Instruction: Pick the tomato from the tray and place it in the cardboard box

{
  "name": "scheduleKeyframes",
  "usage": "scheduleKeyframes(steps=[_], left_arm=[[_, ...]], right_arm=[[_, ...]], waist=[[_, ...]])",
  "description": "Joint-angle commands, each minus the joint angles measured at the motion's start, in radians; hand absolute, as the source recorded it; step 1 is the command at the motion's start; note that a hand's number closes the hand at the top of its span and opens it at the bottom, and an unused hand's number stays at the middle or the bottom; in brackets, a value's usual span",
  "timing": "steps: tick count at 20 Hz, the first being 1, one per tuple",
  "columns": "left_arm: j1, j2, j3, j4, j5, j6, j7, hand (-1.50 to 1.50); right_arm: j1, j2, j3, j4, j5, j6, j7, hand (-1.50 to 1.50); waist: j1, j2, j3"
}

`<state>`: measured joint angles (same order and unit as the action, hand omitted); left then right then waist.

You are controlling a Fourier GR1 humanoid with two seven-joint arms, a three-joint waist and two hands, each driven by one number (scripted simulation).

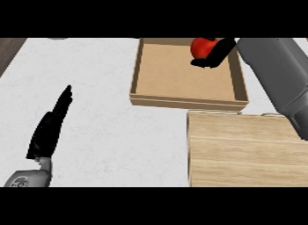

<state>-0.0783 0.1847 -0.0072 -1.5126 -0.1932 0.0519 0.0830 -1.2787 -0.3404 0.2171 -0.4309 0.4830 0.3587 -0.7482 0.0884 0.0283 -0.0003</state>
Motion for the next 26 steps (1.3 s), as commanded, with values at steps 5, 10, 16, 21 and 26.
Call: scheduleKeyframes(steps=[5,10,16,21,26], left_arm=[[-0.002,0.015,0.021,-0.013,0.007,-0.009,0.015,0.00],[0.025,-0.004,-0.006,-0.054,0.000,-0.010,0.042,0.00],[-0.013,0.002,0.010,0.009,-0.011,-0.004,0.006,0.00],[0.004,0.032,0.029,-0.048,0.021,-0.040,0.032,0.00],[0.004,-0.020,-0.026,-0.045,-0.020,-0.006,0.034,0.00]], right_arm=[[-0.048,0.121,0.027,0.200,0.070,-0.057,-0.022,1.50],[-0.043,0.200,0.022,0.271,0.083,-0.110,0.002,-1.50],[-0.060,0.227,-0.100,0.307,-0.029,-0.069,-0.016,-1.50],[-0.067,0.185,-0.263,0.346,-0.184,-0.041,0.035,-1.50],[-0.124,0.070,-0.378,0.383,-0.299,0.135,0.098,-1.50]], waist=[[-0.014,0.000,0.000],[-0.005,0.002,0.001],[-0.014,0.006,0.001],[0.006,0.009,0.002],[0.010,0.020,0.002]])
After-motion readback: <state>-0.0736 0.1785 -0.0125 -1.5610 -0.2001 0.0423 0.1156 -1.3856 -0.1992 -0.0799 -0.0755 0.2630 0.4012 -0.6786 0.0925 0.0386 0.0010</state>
